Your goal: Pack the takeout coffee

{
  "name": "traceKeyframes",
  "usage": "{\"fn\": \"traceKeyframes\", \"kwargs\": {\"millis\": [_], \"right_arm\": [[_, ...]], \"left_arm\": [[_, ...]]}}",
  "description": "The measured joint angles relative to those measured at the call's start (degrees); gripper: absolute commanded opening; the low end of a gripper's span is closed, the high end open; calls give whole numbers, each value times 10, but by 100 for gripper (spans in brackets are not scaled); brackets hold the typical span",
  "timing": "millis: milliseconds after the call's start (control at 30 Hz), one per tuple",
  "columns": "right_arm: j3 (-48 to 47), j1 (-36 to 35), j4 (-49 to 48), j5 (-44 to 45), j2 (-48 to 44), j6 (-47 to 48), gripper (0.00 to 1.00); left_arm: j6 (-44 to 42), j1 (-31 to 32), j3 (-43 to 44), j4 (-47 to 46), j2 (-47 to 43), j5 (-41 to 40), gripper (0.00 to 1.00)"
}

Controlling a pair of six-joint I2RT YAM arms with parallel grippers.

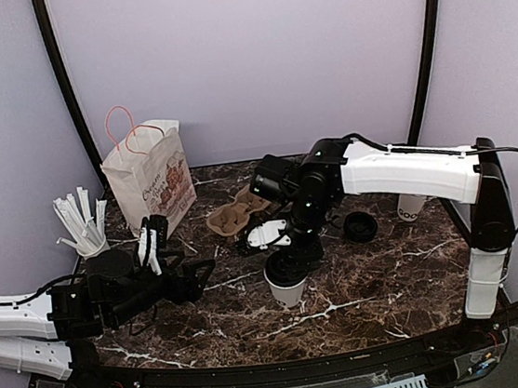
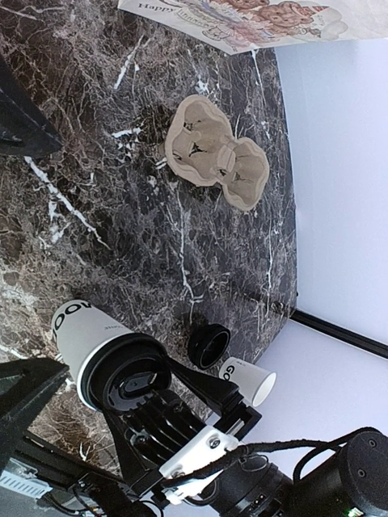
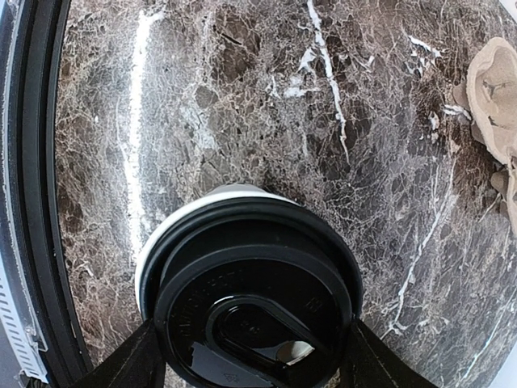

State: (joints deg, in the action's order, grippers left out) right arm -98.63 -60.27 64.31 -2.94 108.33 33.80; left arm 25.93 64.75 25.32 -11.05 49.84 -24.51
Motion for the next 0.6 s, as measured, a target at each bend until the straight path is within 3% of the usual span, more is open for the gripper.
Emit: {"fn": "traceKeyframes", "kwargs": {"millis": [600], "right_arm": [[-2,-5,-5,1,4,0,66]], "left_arm": [[0,0,0,0,5,0,89]]}}
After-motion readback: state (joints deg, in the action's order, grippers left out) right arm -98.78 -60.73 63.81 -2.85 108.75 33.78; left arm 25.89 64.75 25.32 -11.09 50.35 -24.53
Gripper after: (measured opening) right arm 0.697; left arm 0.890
